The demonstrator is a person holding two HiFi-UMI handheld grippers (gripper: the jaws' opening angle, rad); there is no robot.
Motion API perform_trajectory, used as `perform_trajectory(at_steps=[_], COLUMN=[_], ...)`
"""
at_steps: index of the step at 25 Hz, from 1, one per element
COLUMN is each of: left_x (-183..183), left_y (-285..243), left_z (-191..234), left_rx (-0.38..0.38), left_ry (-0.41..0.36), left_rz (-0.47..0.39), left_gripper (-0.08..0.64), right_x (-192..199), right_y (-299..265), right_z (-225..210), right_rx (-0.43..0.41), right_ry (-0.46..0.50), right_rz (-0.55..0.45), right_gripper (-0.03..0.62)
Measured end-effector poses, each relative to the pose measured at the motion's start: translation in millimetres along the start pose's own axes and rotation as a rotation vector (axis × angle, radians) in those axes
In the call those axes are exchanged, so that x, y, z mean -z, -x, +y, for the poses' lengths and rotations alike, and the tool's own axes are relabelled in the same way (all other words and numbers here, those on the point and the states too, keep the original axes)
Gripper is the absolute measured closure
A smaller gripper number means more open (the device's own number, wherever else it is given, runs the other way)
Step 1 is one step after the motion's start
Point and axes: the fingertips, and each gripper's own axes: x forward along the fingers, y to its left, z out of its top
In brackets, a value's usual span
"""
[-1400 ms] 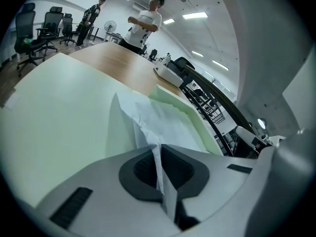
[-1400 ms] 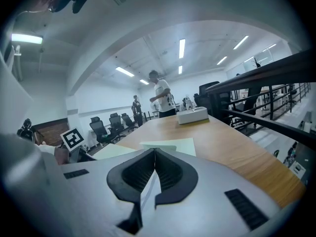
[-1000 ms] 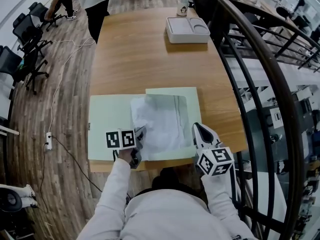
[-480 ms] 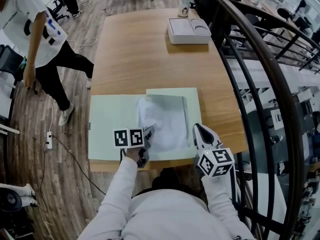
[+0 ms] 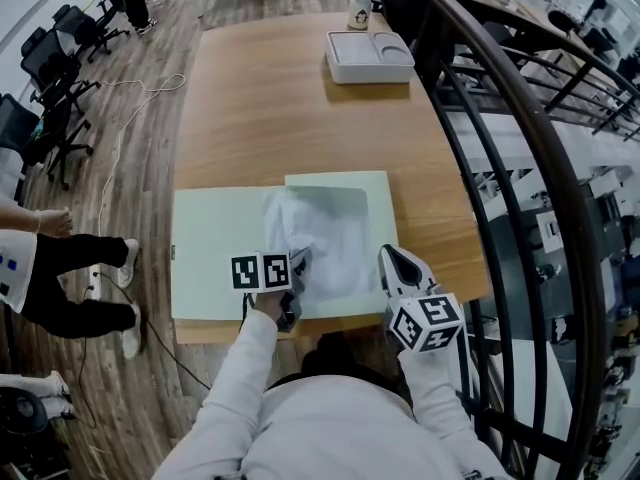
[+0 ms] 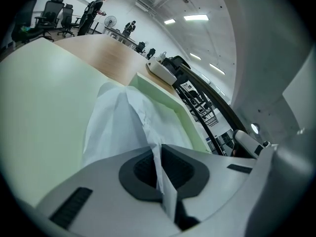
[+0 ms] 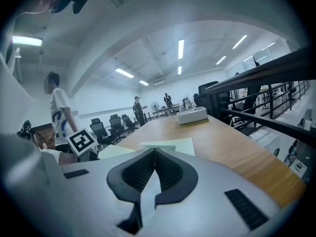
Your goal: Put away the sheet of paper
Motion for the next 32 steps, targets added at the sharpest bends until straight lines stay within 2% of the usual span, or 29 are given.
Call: perform_trajectory(at_steps=[5, 12, 13, 17, 21, 28, 32], left_x=[0, 3, 3, 4, 0, -15, -29], left_y=[-7, -10, -10, -4, 6, 30, 44], left_z=[-9, -22, -23, -24, -22, -4, -3], left_rx=[0.015, -0.021, -0.025, -0.051, -0.088, -0.179, -0.199], left_ry=[0.006, -0.144, -0.152, -0.180, -0.180, -0.176, -0.199], left_rz=[-0.002, 0.046, 0.046, 0.040, 0.009, -0.079, -0.134], left_gripper=[0.543, 0.540, 0.533, 0.424, 0.372, 0.365, 0.366], right_x=[0, -4, -4, -3, -7, -9, -7], right_y=[2, 3, 3, 3, 2, 1, 2], right_z=[-2, 0, 0, 3, 5, 11, 16], right_rx=[0.006, -0.003, -0.006, -0.017, -0.027, -0.042, -0.048], right_ry=[-0.002, -0.001, 0.000, 0.003, 0.005, 0.010, 0.012], right_rz=[-0.001, -0.012, -0.013, -0.015, -0.023, -0.031, -0.030], right_gripper=[0.565, 0.565, 0.565, 0.565, 0.565, 0.565, 0.565])
